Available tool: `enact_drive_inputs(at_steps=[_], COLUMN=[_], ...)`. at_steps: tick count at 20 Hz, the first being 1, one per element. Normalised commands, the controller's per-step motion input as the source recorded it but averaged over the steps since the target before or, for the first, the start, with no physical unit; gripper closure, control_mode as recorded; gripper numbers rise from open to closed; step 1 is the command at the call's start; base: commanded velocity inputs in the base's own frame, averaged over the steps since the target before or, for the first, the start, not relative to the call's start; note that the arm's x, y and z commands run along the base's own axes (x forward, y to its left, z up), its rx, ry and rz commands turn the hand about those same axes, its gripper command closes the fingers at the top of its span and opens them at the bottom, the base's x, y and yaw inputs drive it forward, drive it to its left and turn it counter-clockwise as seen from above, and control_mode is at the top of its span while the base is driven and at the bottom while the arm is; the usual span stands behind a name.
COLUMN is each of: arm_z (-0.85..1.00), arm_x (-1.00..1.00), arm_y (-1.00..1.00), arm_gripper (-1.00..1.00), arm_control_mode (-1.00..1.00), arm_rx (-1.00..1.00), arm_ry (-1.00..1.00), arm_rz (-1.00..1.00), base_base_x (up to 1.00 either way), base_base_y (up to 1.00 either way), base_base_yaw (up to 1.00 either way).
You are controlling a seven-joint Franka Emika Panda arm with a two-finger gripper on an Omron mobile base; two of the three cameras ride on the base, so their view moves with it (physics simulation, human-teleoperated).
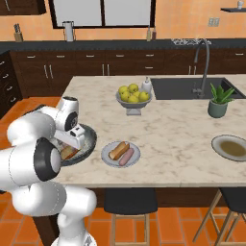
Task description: Place one bun and one sausage from the bowl on each plate.
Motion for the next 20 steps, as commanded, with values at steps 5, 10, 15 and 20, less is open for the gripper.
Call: enact_drive_inputs(at_steps=[5,10,15,20], arm_z=[-0.33,-0.3,-0.22,-0.19], arm_x=[0.05,0.06,0.09,0.03], arm_y=[-0.01,0.0,0.0,0.08], arm_gripper=[-1.0,-1.0,-1.0,-1.0], arm_control_mode=[-1.0,-1.0,-1.0,-1.0], arm_rx=[0.0,0.0,0.0,0.0], arm_ry=[0.0,0.0,0.0,-0.04], arm_rz=[-0.01,-0.01,0.0,0.0], base_base_x=[0.0,0.0,0.0,0.0], base_base_y=[0.0,0.0,0.0,0.0], base_base_yaw=[0.0,0.0,0.0,0.0])
